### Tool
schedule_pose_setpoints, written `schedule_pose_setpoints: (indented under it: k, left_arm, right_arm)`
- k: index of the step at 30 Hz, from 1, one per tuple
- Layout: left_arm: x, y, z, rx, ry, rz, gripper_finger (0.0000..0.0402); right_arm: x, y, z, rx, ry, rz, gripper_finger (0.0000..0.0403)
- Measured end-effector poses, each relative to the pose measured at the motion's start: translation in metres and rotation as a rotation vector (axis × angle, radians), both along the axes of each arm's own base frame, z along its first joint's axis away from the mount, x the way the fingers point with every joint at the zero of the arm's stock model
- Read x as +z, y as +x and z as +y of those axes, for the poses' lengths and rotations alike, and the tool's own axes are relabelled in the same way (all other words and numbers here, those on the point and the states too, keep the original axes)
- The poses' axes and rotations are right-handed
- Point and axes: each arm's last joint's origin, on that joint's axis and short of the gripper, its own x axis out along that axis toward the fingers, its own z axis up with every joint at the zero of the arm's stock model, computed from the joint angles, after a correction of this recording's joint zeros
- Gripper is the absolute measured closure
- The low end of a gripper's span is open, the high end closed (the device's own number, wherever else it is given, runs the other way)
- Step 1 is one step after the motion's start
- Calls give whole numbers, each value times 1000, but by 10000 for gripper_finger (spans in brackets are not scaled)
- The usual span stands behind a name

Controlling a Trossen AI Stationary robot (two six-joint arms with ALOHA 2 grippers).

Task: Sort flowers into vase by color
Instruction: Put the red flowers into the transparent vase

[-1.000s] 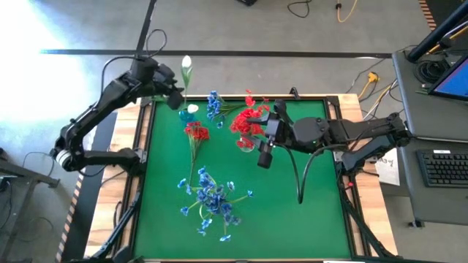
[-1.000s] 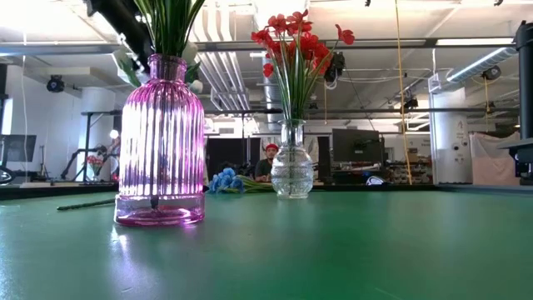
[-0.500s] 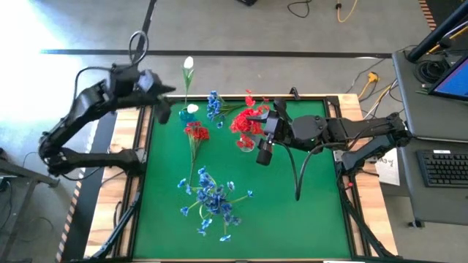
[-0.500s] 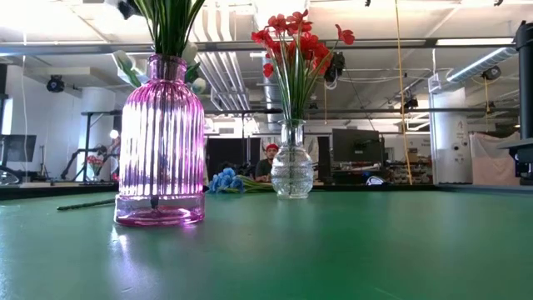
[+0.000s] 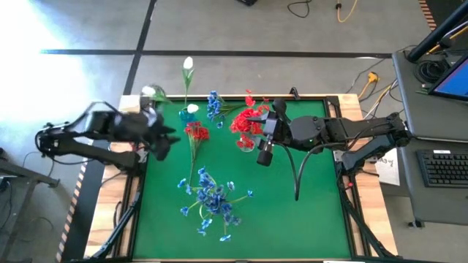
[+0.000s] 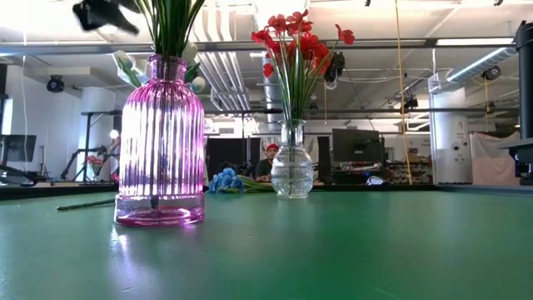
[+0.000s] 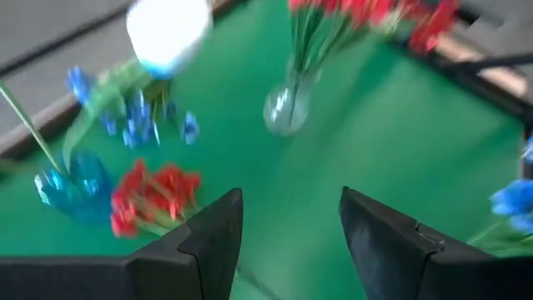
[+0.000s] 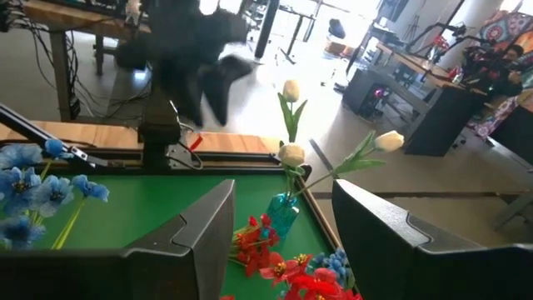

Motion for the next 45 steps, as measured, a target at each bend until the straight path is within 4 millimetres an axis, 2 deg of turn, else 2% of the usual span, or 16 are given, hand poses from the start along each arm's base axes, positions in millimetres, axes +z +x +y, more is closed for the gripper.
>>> schedule_pose_setpoints:
  k: [8,15,21,27,33,37,45]
  left_arm:
    - [-63,13,-22,74,-79,154,213]
    - [-99,16,-26,197,-139,230,213]
    - [-121,22,-27,274,-144,244,213]
    - [-147,42,-29,320,-128,167,212]
    - [-157,58,-27,387,-110,224,208]
    - [-164,67,-27,399,-94,274,187]
    - [-182,76,-30,377,-127,390,115]
  right_arm:
    - [-1,0,0,2,-1,11,209]
    - [-3,-1,0,2,9,30,209]
    - [-3,-1,0,2,11,29,209]
    - [-3,-1,0,2,12,29,209]
    - [-3,-1,0,2,12,29,209]
    - [-3,-1,0,1,12,29,209]
    - [-3,-1,0,-1,21,26,209]
